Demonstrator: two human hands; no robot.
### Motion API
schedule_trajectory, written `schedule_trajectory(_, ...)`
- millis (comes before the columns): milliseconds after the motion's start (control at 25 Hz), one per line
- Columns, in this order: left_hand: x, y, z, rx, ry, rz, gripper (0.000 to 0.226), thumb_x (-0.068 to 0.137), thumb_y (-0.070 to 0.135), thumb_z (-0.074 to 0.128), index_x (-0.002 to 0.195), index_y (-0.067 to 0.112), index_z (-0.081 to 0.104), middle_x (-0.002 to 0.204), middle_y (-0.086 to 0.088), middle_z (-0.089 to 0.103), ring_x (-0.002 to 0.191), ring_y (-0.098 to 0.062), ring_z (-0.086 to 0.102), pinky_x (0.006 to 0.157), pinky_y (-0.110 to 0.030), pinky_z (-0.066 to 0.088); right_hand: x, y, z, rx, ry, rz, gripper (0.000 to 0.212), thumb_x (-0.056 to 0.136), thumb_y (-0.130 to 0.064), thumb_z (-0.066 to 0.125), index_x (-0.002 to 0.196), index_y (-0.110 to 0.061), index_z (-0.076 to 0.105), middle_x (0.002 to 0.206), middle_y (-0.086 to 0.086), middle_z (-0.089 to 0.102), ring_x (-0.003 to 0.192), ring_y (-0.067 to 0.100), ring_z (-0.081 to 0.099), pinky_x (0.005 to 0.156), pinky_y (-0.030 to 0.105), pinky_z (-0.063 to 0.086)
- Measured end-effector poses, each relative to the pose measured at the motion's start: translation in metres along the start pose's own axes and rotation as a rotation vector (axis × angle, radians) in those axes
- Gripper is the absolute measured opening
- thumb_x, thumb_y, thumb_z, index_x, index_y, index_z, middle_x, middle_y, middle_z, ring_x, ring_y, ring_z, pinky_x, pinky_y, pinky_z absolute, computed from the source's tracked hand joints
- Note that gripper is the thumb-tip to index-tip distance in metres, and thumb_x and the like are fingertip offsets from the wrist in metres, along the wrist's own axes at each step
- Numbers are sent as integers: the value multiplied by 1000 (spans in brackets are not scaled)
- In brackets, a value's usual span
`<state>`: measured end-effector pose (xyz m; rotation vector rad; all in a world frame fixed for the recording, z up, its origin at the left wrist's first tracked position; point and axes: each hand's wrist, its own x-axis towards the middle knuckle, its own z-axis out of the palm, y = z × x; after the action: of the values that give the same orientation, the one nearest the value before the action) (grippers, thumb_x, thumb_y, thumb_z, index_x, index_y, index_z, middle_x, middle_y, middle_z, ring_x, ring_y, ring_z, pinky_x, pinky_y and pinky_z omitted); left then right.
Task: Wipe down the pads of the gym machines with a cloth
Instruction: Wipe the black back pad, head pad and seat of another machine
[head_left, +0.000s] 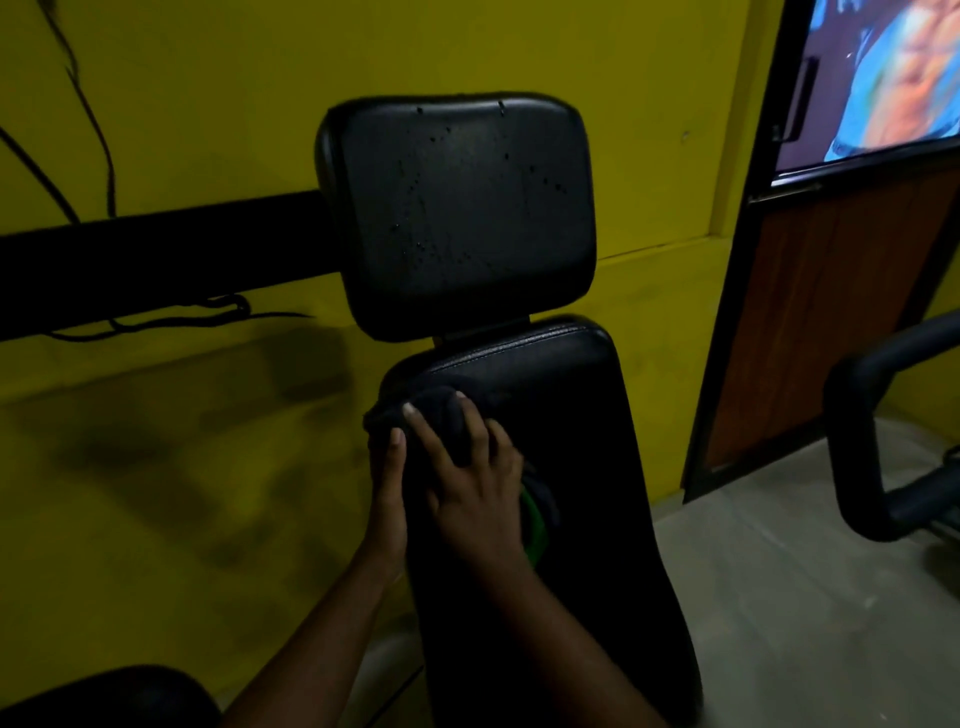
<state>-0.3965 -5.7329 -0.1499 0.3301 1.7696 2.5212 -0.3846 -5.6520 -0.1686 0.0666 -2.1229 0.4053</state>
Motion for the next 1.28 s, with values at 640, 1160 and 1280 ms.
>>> schedule_trajectory(640,-17,43,13,97,-38,-51,61,77,67,38,122,26,42,111,10,55,92,1,63,65,-10,51,77,-25,-46,-4,-405,188,45,94,-35,40,138,-37,33,151,10,17,131,36,20,98,48,29)
schedule_trajectory(1160,75,169,0,251,49,82,58,94,49,36,146,24,30,148,-2,38,136,-23,36,111,-38,26,136,-44,-84,882,712,966,34,95,-12,49,128,-3,42,130,18,49,119,27,48,81,14,33)
schedule_trajectory(1280,84,185,20,209,-65,112,54,95,52,29,140,24,40,137,2,50,119,-17,51,95,-27,45,150,-58,-59,762,661,790,33,93,-23,54,122,-9,51,131,13,47,122,24,45,96,24,36)
